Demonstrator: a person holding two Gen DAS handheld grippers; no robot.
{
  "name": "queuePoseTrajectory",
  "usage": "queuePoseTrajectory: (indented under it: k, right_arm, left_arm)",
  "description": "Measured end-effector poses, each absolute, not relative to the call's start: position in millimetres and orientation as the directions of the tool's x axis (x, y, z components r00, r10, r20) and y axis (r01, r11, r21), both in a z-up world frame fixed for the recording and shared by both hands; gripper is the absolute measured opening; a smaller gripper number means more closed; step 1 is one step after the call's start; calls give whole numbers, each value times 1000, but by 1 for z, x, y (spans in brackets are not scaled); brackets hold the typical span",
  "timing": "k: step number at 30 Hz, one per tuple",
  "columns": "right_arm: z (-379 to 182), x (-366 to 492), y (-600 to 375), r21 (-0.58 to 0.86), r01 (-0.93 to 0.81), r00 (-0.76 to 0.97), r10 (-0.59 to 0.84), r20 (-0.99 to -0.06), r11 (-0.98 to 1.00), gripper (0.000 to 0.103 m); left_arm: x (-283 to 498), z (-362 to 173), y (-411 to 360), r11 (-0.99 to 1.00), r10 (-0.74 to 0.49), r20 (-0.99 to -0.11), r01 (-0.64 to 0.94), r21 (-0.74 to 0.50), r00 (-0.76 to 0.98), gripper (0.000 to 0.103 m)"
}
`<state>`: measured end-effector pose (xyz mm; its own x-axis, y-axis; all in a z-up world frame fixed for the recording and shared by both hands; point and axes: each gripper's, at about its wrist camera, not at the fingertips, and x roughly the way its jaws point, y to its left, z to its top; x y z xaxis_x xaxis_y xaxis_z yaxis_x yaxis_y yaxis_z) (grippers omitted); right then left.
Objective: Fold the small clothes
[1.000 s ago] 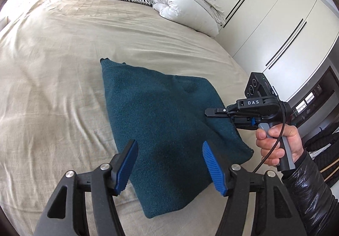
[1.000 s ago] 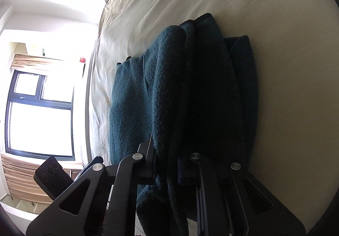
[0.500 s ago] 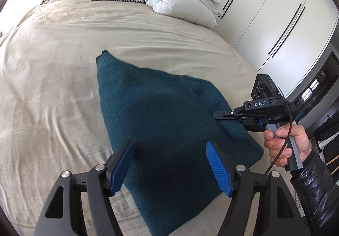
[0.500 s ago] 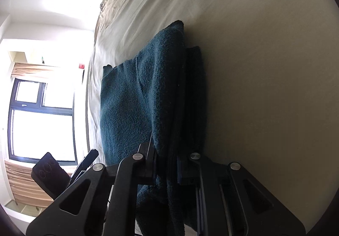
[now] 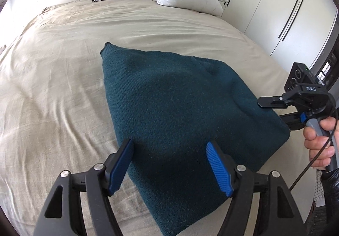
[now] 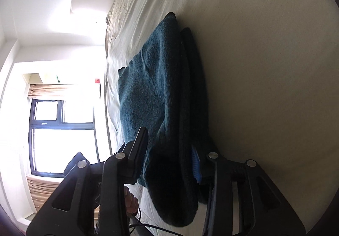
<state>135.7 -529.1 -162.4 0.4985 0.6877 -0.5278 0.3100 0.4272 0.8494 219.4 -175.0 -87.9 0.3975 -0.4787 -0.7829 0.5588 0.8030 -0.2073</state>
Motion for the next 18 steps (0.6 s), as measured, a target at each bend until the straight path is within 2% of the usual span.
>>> queuePoseTrajectory:
  k: [2, 4, 6, 9, 14, 16, 18]
  right_arm:
    - [-155, 124, -519, 830, 297, 478, 679, -557, 472, 41]
    - [-150, 112, -511, 816, 282, 469, 670, -576, 504, 33]
    - [-156, 105, -508, 812, 303, 476, 659, -582, 498, 15]
    - [-166, 81, -511, 841, 332, 519, 662, -541, 427, 11]
    - [-173, 72, -505, 869, 320, 545, 677, -495, 377, 11]
    - [-200, 73, -506, 869, 360, 534, 689, -490, 339, 10]
    - [-213, 69, -513, 899, 352, 547, 722, -423, 260, 7]
  left_arm:
    - [218, -88, -178, 804, -469, -787, 563, -193, 401, 73]
    - [220, -88, -176, 805, -469, -789, 559, -197, 398, 73]
    - [221, -88, -175, 808, -464, -793, 555, -196, 395, 74]
    - [219, -91, -172, 811, -456, -800, 553, -193, 390, 74]
    - [219, -102, -168, 825, -424, -825, 534, -183, 373, 75]
    - [220, -109, -165, 829, -430, -833, 517, -212, 349, 75]
    - [217, -109, -161, 828, -441, -829, 512, -227, 345, 74]
